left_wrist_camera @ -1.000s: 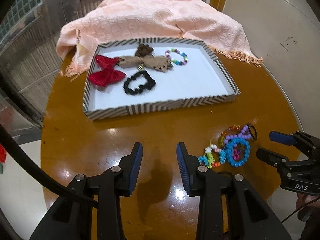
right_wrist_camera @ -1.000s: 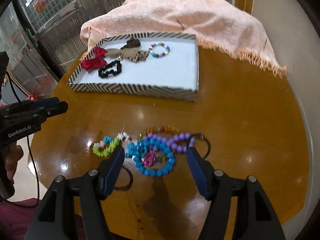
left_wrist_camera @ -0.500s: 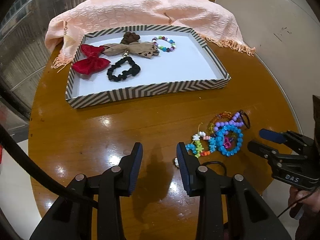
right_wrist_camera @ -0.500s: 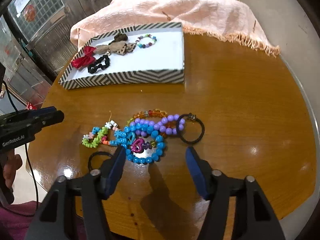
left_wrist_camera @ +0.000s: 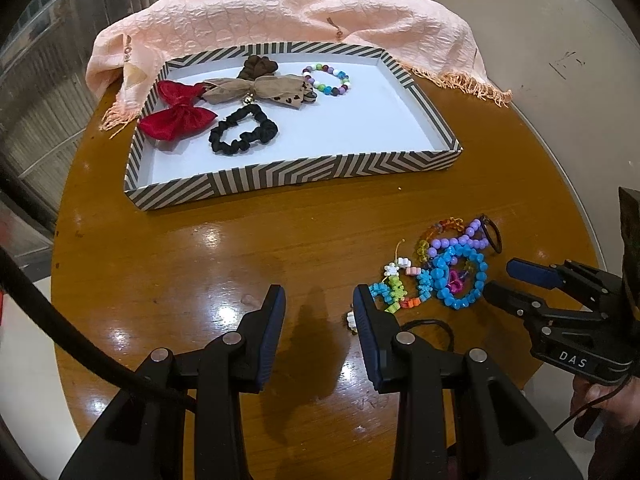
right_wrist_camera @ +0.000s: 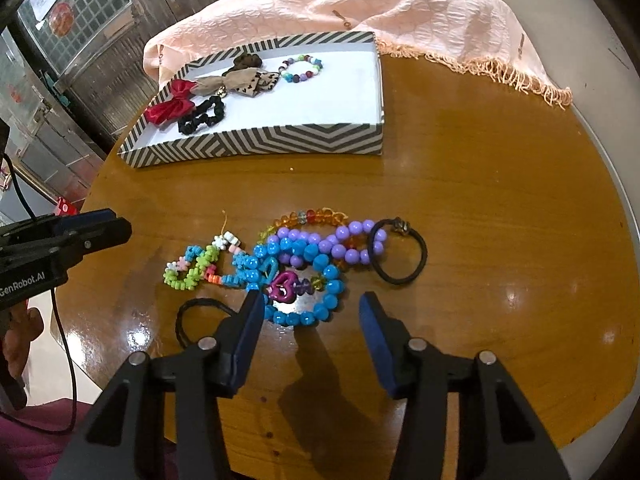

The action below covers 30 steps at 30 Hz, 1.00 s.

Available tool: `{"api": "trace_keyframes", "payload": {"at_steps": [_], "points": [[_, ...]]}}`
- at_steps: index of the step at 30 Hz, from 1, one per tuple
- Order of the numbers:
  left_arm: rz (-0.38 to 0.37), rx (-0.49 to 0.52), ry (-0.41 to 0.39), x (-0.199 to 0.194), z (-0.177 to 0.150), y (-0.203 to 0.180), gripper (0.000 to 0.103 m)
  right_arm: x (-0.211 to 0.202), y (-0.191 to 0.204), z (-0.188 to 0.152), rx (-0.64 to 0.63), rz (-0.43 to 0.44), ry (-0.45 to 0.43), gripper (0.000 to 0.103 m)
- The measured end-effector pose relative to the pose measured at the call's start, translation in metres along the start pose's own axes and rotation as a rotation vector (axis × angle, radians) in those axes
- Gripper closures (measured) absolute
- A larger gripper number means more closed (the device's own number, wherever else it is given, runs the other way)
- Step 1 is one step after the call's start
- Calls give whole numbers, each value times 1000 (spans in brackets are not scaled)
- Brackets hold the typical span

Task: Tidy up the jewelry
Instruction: 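Move both tools back toward the remaining bead bracelets, then grasp the green-blue bead bracelet with the left tool while the right tool grasps the blue bracelet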

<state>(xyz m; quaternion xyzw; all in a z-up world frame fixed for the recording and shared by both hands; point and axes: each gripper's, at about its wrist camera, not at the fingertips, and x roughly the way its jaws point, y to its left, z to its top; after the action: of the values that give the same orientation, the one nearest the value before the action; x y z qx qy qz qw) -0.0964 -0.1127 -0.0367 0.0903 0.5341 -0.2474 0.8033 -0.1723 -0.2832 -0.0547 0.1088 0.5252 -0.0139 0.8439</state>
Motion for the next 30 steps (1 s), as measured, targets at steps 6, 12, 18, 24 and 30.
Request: {"api": "trace_keyframes", "payload": {"at_steps": [6,12,18,24,30], "points": [[-60,17,18,5,0,-6,84,4,-3,-1,10,-6,8,51],[-185,43,68,17,-1,-17,77,9,-8,-1,29,-5,10,51],[-197,81,115,34,3,-30,76,17,-9,2,33,14,13,51],[-169,105,134,52,9,-35,76,24,-13,7,34,18,18,59],[-157,118,142,64,14,-37,88,30,-15,11,34,51,10,81]]}}
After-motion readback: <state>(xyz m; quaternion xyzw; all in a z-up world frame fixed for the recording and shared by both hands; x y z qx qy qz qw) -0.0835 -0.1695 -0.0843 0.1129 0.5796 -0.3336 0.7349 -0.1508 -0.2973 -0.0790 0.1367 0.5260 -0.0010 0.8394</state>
